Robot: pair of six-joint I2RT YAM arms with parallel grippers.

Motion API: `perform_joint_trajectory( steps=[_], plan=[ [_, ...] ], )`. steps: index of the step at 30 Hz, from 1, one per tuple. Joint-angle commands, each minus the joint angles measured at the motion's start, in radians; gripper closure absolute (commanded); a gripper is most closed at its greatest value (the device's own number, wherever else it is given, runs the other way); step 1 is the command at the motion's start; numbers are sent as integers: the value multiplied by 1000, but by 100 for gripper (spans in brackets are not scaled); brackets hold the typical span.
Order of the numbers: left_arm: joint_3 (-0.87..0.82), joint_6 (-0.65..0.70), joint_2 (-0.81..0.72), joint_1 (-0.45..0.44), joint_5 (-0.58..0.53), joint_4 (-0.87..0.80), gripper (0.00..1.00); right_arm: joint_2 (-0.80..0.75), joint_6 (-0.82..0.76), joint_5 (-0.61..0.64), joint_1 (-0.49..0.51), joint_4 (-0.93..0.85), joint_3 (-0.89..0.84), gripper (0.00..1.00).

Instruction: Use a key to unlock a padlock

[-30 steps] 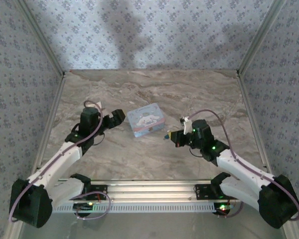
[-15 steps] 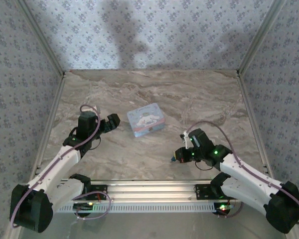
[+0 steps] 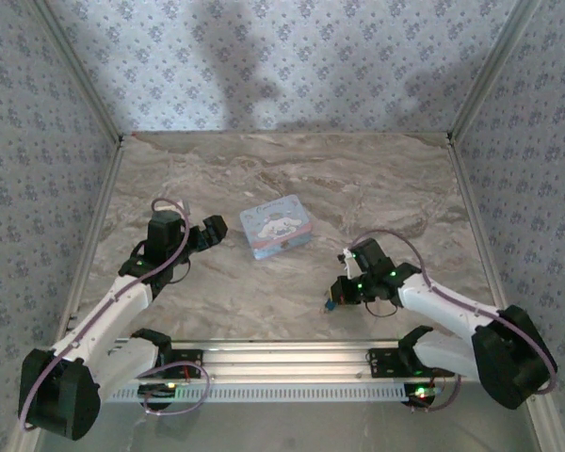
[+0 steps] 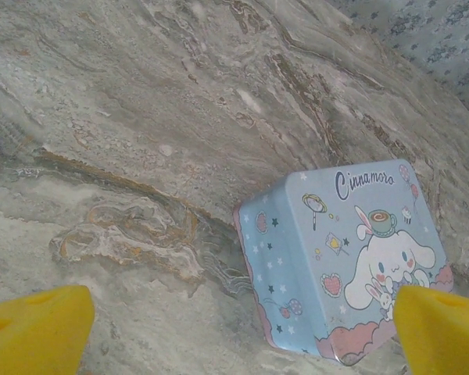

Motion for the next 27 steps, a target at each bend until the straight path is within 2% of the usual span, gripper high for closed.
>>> perform_joint_trajectory(
  steps=[1,4,12,17,22,24,27],
  plan=[
    [-9,-3,-2,5,28,-5,2,46,-28,-41,-28,18,24,100],
    [-3,3,4,6,52,2,2,78,-24,-62,-49,49,23,97],
    [59,33,8,5,75,-21,2,37,-47,-12,-90,12,63,74],
    [124,65,5,6,58,-55,2,-44,-88,41,-135,-43,120,69],
    [179,105,-21,5,-30,-85,2,-142,-136,131,-188,-44,182,61],
    [188,137,-49,5,-96,-84,2,-181,-161,179,-217,-34,201,56],
    [171,206,-103,6,-196,-61,2,-225,-201,228,-275,1,214,54]
  ],
)
